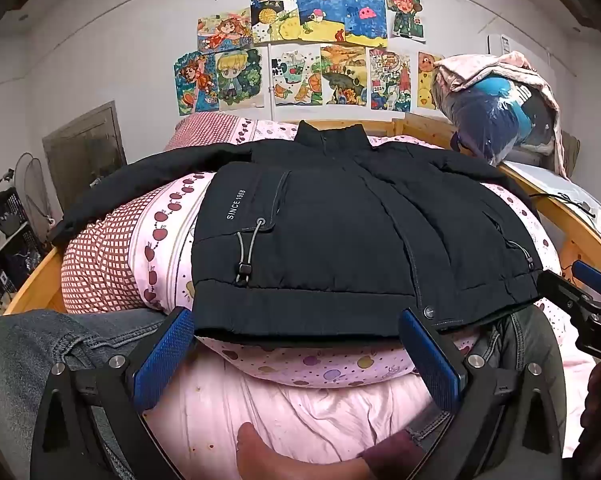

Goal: Fold large clothes

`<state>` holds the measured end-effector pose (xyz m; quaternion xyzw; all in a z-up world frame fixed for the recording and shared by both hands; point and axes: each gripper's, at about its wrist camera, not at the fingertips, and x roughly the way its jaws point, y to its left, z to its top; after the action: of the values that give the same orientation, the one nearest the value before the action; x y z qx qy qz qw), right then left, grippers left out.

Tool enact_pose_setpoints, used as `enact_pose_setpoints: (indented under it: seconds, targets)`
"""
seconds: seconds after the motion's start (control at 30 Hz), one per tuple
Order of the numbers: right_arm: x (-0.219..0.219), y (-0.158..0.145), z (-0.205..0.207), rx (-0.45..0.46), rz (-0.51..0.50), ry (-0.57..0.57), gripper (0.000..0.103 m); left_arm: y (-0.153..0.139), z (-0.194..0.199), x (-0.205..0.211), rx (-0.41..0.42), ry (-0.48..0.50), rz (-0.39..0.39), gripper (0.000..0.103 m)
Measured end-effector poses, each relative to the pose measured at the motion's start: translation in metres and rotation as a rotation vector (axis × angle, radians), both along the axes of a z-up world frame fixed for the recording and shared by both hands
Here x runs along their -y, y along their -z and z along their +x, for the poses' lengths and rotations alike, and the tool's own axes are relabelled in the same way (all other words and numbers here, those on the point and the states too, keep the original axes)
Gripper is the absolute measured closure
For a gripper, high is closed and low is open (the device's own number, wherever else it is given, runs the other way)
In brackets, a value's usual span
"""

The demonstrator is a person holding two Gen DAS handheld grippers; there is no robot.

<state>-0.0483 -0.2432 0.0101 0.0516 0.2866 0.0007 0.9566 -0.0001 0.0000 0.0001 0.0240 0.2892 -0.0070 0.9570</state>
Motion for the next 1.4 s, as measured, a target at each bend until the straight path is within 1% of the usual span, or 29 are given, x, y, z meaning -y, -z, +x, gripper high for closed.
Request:
enact_pose_setpoints:
  seconds: [0.33, 0.47, 0.8, 1.4]
  targets:
    - [0.003, -0.0001, -0.0004, -0.006, -0.002, 0.003, 0.001, 0.0002, 0.0003, -0.0001, 0.0, 0.001, -0.001, 0.0]
    - [0.0049, 0.0067, -0.0017, -0.009, -0.002, 0.004, 0.001, -0.0004, 0.0, 0.0003, -0.001, 0.004, -0.004, 0.0]
    - [0.0039, 0.006, -0.0008, -0.016, 0.006, 0.011, 0.001, -0.0042, 0.0005, 0.0022, 0.0, 0.008, -0.007, 0.0]
    - [0.0047, 0.0069, -0.0008, -0.018, 0.009, 0.011, 0.001, -0.0026, -0.002, 0.0028, 0.003, 0.014, -0.011, 0.0]
